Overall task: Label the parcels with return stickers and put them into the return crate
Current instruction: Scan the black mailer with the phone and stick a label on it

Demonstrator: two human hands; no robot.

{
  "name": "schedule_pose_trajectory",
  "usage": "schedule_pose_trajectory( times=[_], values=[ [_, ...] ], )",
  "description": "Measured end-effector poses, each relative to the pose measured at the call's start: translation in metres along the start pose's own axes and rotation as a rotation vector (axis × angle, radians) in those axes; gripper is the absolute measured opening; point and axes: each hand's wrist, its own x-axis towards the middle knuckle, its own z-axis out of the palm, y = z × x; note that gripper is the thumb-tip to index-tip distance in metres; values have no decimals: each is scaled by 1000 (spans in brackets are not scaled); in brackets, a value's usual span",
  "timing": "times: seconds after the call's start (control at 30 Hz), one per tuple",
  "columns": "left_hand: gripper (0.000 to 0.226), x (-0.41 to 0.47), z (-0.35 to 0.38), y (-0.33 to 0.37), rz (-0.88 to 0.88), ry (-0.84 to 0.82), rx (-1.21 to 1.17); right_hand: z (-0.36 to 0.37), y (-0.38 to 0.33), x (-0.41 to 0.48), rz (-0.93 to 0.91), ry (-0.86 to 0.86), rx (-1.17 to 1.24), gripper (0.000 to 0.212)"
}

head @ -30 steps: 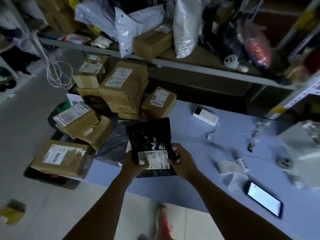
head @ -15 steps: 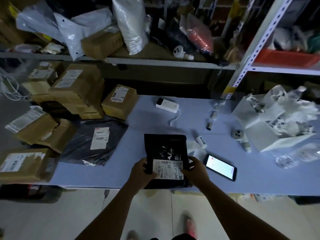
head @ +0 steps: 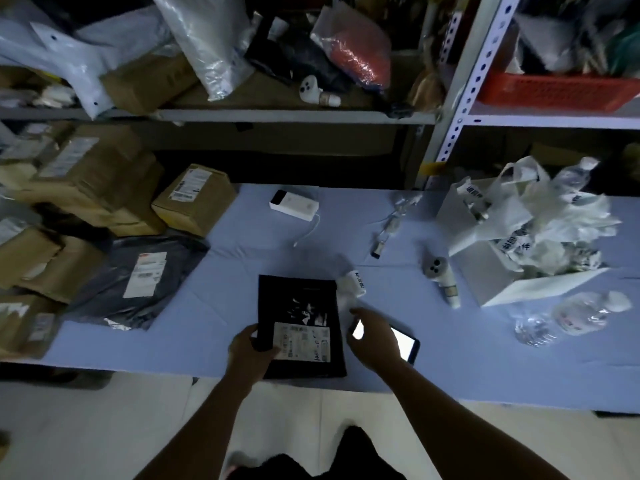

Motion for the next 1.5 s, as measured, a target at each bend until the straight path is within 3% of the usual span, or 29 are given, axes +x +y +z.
schedule_pose_trajectory(
  times=[0.1, 0.2, 0.3, 0.5, 0.63, 0.77, 0.87, 1.27, 1.5],
  values=[
    [64, 1, 9, 10, -13, 67, 35, -17, 17, 10, -90, -57, -391, 64],
    [70, 5, 14, 10, -47, 109, -2, -25, 30, 19, -6, -166, -490, 82],
    [81, 10, 16, 10, -84, 112, -28, -28, 38, 28, 20, -222, -424, 87],
    [72, 25, 13, 9, -108, 75, -64, -32, 44, 37, 8, -295, -377, 83],
    [67, 36, 7, 9, -123, 39, -127, -30, 50, 33, -3, -270, -349, 78],
    [63, 45, 2, 5, -119, 20, -134, -29, 55, 26, -34, -283, -352, 92],
    [61, 47, -1, 6, -100, 18, -152, -27, 55, 23, -62, -268, -407, 91],
    [55, 32, -10, 18, 33, 22, -122, -10, 34, 13, 81, -145, -406, 90],
    [42, 26, -14, 23, 7, 57, -172, -15, 20, 17, 82, -156, -318, 90]
  ],
)
